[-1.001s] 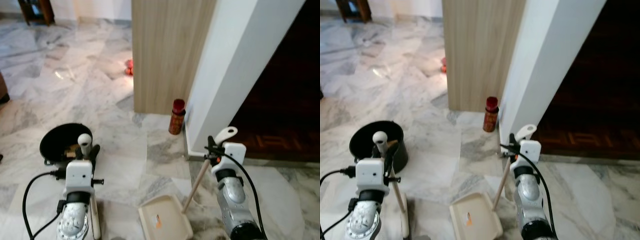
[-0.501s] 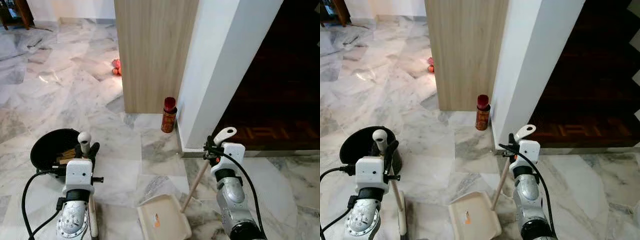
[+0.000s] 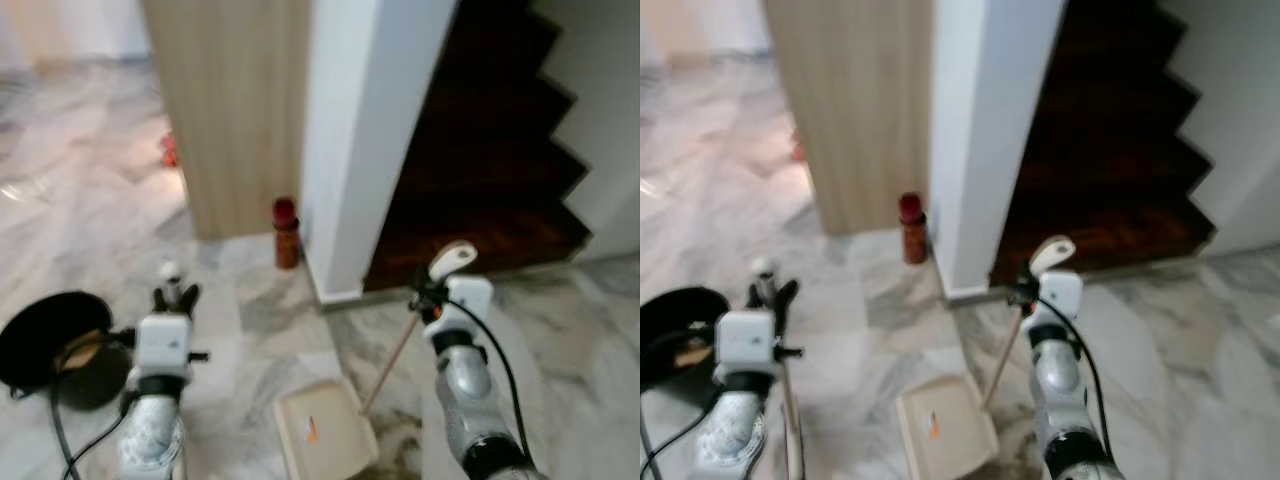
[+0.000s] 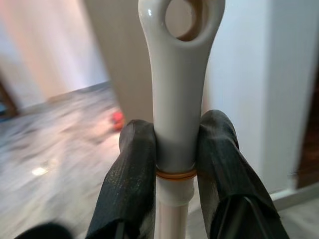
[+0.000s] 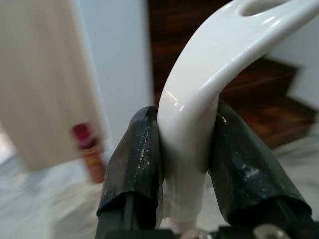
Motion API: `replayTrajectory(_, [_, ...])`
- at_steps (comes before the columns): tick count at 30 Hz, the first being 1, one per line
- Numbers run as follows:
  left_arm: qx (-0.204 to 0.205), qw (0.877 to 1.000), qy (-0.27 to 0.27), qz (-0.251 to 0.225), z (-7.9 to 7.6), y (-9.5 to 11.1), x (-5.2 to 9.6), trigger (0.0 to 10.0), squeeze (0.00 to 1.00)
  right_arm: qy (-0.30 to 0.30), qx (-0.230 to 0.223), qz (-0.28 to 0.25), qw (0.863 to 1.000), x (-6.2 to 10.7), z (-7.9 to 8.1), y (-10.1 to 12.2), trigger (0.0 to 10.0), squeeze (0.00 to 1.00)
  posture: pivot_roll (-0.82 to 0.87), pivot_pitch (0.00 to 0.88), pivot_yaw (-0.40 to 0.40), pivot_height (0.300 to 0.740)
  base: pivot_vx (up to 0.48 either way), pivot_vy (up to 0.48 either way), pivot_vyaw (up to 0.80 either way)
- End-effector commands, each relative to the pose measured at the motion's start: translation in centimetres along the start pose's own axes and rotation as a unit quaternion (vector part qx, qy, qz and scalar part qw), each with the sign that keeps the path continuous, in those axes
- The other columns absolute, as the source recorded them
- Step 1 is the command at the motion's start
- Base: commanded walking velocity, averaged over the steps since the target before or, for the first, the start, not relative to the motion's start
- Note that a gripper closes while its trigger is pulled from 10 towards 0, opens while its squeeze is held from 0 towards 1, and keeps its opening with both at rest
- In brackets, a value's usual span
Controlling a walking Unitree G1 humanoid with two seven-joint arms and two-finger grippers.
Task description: Sweep floor
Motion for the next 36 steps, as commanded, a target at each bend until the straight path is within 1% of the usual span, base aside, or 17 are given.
replayTrajectory(1, [-0.002, 1.000, 0.010, -0.016, 0.38, 0.50, -0.34, 10.0, 0.00, 0.004, 0.007, -0.015, 1.000, -0.37, 0.13, 0.72, 10.0, 0.00, 0.18, 0.029, -0.094, 0.740, 0.000, 0.000, -0.80])
replayTrajectory(16, [0.002, 1.000, 0.009, -0.018, 0.16, 0.48, -0.41, 10.0, 0.00, 0.003, 0.013, -0.020, 1.000, -0.45, -0.07, 0.94, 10.0, 0.00, 0.17, 0.027, -0.098, 0.740, 0.000, 0.000, -0.80])
replayTrajectory(32, [0.004, 1.000, 0.000, -0.021, -0.12, 0.54, -0.63, 10.0, 0.00, -0.001, 0.017, -0.023, 1.000, -0.36, -0.16, 0.96, 10.0, 0.00, 0.17, 0.019, -0.094, 0.740, 0.000, 0.000, -0.05])
replayTrajectory(36, [-0.001, 1.000, -0.001, -0.023, -0.10, 0.58, -0.66, 10.0, 0.00, -0.001, 0.017, -0.024, 1.000, -0.36, -0.14, 0.96, 10.0, 0.00, 0.17, 0.017, -0.091, 0.740, 0.000, 0.000, -0.80])
Point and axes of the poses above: a point about 5 cm out from each wrist's last joint towards the gripper, its own x axis pointing back from the gripper into the wrist, its own y axis along the axis of the wrist's last joint, z = x × y, the point moved 2 cm from there along -x, pointing out of the wrist towards the gripper, and after that the axes turned 15 degrees about -x, right-handed, at the moved point
